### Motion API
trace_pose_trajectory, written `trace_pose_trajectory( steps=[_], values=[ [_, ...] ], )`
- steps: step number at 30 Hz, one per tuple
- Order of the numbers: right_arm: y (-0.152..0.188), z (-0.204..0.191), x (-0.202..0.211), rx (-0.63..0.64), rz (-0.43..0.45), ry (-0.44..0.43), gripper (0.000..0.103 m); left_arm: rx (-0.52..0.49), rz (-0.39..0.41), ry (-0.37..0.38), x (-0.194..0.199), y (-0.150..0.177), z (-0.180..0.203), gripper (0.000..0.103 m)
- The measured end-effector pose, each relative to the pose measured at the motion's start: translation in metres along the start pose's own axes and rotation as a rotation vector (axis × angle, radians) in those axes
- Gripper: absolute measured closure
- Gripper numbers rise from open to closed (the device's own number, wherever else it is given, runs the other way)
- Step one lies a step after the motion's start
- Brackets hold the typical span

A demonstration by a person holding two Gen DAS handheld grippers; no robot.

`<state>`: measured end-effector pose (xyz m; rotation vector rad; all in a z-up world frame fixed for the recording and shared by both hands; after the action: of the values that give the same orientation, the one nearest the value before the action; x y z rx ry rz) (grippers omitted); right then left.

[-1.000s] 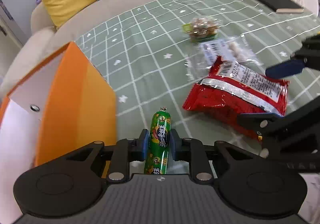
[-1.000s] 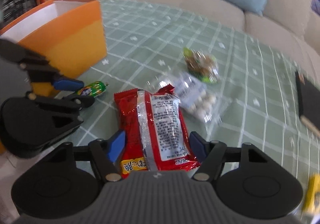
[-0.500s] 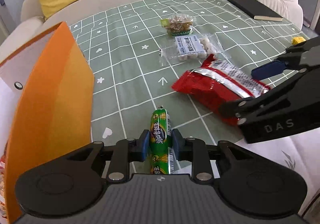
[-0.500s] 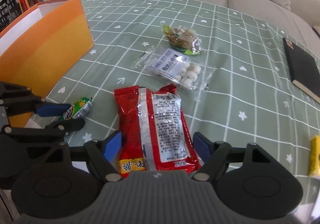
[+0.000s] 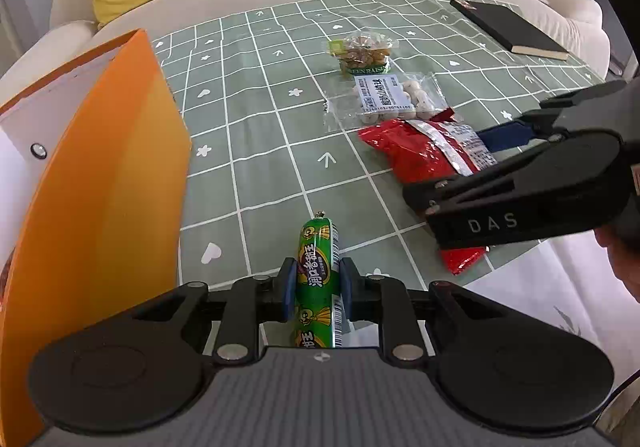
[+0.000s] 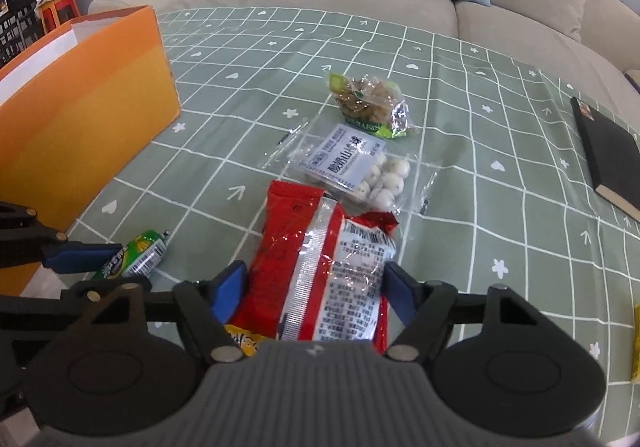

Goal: Organize snacks
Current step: 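Grasp the red snack bag with the right tool while the left tool holds the sausage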

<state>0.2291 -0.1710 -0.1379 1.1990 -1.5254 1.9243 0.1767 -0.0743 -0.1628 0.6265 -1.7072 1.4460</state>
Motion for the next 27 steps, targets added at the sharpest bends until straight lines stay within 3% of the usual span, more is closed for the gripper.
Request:
trace_pose_trajectory(
  steps=[10,15,27],
  values=[
    [0.008,-0.007,0.027,-0.060,-0.052,-0.011,0.033,0.051,0.084,0.024,0.032,-0.007,-0.005,0.079],
    [0.016,-0.005,0.044,-0.196,-0.070,-0.070,0.033,0.066,0.137,0.042,0.054,-0.012,-0.005,0.079],
    [0.023,-0.028,0.102,-0.293,0.059,-0.107,0.033,0.088,0.206,0.061,0.092,-0.014,-0.013,0.079]
  ],
)
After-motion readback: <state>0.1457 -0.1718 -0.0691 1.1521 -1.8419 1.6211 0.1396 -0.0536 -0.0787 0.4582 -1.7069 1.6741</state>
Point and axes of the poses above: each gripper's, at about its wrist camera, not at the fingertips, and x roughly against the way its jaws point, z to its right, y to its underside, the point moved 6 cm from there along -x, roughly the way its jaws point, and after that the axes turned 5 degrees about x, right-handed, at the moved point
